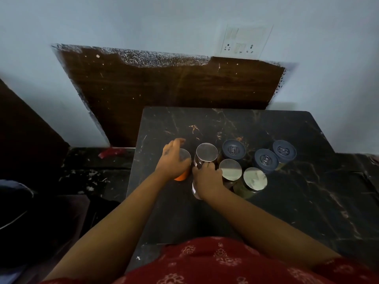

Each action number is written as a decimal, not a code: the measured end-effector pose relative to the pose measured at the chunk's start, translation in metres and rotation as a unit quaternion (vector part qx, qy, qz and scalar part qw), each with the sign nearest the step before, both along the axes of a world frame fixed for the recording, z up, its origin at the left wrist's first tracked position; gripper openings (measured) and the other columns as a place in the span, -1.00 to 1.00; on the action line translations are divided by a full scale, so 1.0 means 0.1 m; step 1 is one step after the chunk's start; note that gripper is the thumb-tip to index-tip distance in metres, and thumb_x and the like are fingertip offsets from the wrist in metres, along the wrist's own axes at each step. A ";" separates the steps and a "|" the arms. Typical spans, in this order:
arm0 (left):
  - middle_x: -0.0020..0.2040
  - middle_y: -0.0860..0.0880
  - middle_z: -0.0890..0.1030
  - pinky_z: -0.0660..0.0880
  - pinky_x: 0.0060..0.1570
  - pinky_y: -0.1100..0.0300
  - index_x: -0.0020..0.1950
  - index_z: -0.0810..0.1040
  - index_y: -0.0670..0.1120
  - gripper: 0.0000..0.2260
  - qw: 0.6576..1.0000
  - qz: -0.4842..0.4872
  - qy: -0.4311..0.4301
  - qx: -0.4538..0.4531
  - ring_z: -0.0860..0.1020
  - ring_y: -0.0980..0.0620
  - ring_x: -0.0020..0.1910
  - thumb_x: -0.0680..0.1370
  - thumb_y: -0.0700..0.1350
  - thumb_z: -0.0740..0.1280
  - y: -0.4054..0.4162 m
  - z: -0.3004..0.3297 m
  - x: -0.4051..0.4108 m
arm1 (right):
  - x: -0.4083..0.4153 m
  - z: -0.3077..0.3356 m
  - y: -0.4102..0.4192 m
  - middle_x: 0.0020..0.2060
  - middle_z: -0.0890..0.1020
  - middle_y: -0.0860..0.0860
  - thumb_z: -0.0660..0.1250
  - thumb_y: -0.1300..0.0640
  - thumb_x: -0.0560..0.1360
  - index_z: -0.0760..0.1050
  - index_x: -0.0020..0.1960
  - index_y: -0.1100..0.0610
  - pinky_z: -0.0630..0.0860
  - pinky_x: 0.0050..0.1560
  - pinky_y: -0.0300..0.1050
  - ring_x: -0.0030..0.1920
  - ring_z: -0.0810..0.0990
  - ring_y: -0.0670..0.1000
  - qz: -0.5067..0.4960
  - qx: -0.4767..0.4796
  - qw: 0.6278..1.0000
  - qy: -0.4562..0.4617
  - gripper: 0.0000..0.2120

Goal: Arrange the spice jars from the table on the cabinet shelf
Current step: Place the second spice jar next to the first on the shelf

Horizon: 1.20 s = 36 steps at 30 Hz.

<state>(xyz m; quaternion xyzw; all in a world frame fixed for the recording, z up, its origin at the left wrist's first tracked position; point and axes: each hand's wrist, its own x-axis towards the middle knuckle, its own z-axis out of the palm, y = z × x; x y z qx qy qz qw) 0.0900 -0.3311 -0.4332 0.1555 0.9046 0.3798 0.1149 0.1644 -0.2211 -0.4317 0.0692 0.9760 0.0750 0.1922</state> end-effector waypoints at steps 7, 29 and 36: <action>0.24 -0.03 0.49 0.40 0.23 0.00 0.42 0.30 0.06 -0.58 0.994 -0.028 -0.014 0.109 0.41 0.03 0.28 0.59 0.11 0.24 0.03 0.15 0.02 | -0.16 0.53 0.14 0.11 0.51 0.06 0.46 -0.18 0.22 0.40 0.24 -0.02 0.51 0.14 0.11 0.21 0.46 0.17 -0.065 -0.191 0.978 -0.047 -0.35; 0.08 -0.12 0.65 0.58 0.00 0.05 0.28 0.51 -0.10 -0.40 0.749 -0.108 -0.407 0.511 0.63 -0.04 0.04 0.32 0.13 0.50 0.16 0.97 0.14 | -0.41 1.33 0.58 -0.03 0.69 0.09 0.38 -0.13 0.45 0.57 0.19 0.13 0.57 0.11 0.07 -0.01 0.67 0.08 -0.202 -0.767 0.598 0.117 -0.57; 0.27 -0.09 0.50 0.50 0.19 -0.12 0.34 0.25 0.04 -0.57 0.964 0.090 -0.064 0.241 0.53 -0.05 0.18 0.59 0.25 0.08 0.52 0.95 0.29 | -0.45 1.20 0.43 -0.04 0.58 -0.03 0.47 -0.25 0.31 0.43 0.14 0.05 0.56 -0.17 -0.11 -0.07 0.59 -0.05 -0.308 -0.587 0.676 0.321 -0.44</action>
